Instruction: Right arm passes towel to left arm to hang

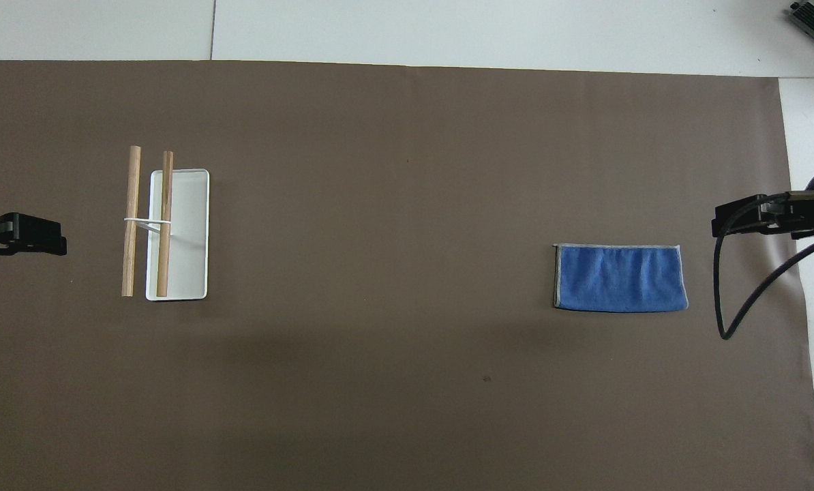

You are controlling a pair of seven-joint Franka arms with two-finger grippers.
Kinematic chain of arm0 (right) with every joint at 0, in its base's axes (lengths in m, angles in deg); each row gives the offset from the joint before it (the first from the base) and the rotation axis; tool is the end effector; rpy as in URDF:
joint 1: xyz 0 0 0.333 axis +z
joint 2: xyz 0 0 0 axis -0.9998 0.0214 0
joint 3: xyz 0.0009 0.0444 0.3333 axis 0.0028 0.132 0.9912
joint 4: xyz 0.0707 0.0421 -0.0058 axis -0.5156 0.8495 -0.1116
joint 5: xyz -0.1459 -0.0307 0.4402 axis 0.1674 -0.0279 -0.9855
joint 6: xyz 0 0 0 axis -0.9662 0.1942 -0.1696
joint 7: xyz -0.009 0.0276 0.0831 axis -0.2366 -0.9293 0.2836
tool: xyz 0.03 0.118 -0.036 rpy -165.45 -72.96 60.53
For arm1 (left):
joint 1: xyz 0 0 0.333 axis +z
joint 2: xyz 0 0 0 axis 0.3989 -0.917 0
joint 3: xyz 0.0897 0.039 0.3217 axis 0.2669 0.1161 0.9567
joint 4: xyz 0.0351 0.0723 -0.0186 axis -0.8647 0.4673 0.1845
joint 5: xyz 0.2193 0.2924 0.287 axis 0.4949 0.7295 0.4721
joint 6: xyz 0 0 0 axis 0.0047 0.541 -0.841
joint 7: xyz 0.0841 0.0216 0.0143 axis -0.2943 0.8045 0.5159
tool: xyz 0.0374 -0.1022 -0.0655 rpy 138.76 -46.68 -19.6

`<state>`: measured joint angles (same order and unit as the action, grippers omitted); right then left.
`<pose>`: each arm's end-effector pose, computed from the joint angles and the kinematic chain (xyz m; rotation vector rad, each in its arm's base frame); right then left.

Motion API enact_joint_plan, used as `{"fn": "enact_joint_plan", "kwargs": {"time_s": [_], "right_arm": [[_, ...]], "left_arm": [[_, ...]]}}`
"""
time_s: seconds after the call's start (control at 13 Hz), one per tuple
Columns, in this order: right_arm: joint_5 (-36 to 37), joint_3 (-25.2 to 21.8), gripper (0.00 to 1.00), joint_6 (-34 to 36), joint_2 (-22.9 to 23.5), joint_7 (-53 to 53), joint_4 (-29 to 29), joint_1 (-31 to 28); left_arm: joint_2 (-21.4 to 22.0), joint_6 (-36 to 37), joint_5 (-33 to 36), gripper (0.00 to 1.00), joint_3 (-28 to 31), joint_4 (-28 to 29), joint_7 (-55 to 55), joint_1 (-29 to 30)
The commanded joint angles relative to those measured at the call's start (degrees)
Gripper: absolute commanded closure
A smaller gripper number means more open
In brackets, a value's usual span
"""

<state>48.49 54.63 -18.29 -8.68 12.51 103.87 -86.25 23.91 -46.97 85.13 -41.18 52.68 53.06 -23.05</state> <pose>0.6230 -0.0100 0.6157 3.1157 -0.0717 -0.0018 0.5906 -0.0141 0.6022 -3.1267 -0.1229 -0.0013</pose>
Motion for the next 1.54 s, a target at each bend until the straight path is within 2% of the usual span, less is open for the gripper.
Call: {"fn": "enact_joint_plan", "kwargs": {"time_s": [0.0, 0.85, 1.23, 1.31, 1.46], "right_arm": [[-1.0, 0.4, 0.00, 0.3, -0.9, 0.8, 1.0, -0.6], [-1.0, -0.1, 0.00, 0.3, -1.1, 2.0, 2.0, -1.6], [-1.1, 0.0, 0.00, -1.7, -3.5, 2.8, 6.7, -2.2], [-1.1, 0.0, 0.00, -3.4, -4.2, 2.8, 8.5, -2.2], [-1.1, 0.0, 0.00, -10.9, -5.9, 4.0, 15.2, -2.1]], "left_arm": [[0.9, 0.8, -0.6, 0.00, 0.0, 0.4, 0.3, 0.2], [0.9, 0.8, -0.6, 0.00, 0.0, 0.4, 0.4, 0.2], [0.9, 0.8, -0.6, 0.00, 0.0, 0.4, 0.4, 0.2], [0.9, 0.8, -0.6, 0.00, 0.0, 0.4, 0.3, 0.2], [0.9, 0.8, -0.6, 0.00, 0.0, 0.4, 0.4, 0.2]]}}
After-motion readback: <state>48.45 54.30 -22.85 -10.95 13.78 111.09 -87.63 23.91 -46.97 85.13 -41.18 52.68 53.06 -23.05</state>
